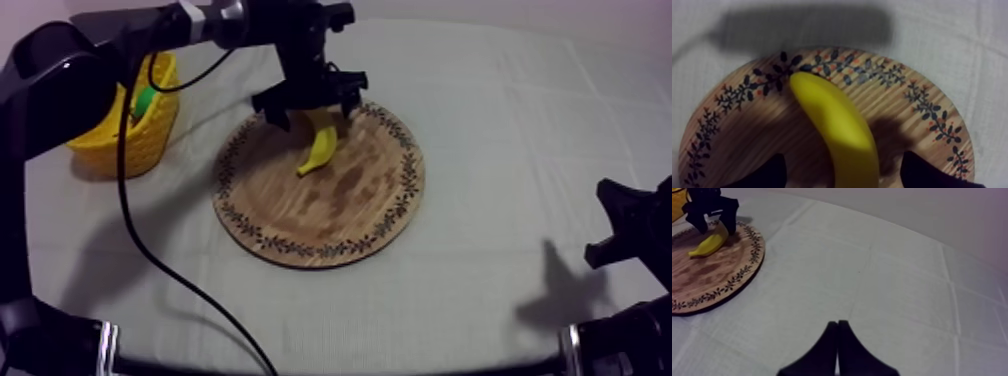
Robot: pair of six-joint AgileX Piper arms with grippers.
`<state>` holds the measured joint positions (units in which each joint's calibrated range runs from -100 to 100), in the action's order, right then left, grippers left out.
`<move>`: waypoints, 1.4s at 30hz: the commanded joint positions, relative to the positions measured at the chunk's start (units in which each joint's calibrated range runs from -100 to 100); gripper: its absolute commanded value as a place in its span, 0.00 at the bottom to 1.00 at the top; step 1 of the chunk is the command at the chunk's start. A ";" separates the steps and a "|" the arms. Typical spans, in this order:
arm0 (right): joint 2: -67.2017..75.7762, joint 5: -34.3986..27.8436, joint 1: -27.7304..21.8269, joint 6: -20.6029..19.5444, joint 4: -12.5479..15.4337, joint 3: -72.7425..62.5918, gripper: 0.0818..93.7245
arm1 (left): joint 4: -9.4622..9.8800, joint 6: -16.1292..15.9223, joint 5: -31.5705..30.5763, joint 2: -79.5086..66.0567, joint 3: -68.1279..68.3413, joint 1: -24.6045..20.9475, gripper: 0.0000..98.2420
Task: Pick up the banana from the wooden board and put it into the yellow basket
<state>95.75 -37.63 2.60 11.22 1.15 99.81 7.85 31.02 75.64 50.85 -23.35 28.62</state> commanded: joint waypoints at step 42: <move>0.00 -0.03 0.00 0.02 0.00 -0.03 0.00 | 1.86 -6.17 -0.80 -18.11 -2.68 -3.04 0.24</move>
<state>95.75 -37.67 2.60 11.22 1.15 99.81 9.76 25.74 75.02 38.16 -27.07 25.71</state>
